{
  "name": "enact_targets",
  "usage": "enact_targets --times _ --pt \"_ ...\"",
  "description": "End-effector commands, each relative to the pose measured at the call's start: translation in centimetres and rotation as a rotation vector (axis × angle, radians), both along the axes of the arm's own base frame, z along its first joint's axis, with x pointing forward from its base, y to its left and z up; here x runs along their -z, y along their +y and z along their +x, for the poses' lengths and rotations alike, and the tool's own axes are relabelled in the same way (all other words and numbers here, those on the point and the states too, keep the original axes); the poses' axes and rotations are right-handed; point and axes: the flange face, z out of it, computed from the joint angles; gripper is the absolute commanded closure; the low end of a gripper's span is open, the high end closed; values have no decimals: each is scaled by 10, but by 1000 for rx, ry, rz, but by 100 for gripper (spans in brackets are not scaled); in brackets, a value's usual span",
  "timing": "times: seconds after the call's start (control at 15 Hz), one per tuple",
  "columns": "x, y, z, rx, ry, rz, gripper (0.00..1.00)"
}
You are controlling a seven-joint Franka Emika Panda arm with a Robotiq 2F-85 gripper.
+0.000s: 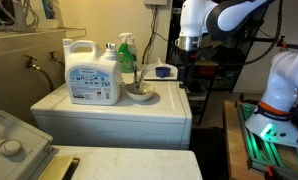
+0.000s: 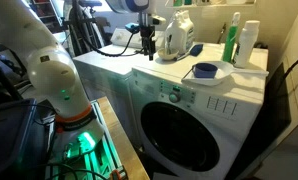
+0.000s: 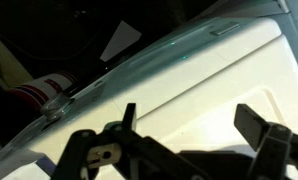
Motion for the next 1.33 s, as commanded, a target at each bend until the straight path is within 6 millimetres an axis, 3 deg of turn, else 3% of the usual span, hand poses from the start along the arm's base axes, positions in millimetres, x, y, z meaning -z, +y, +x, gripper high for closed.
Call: enact_targets --times 0.0,0.13,0.27,0.47,0.67,0.87,1.27 --pt "0 0 0 0 1 0 0" --pt "-3 5 5 15 -15 28 0" --pt "-20 20 16 36 -90 114 0" --pt "-53 45 42 -7 -255 182 0" --pt "-64 67 72 -57 -369 158 0" --pt "-53 84 92 -131 -395 90 0" --pt "-21 93 134 -151 -400 17 0"
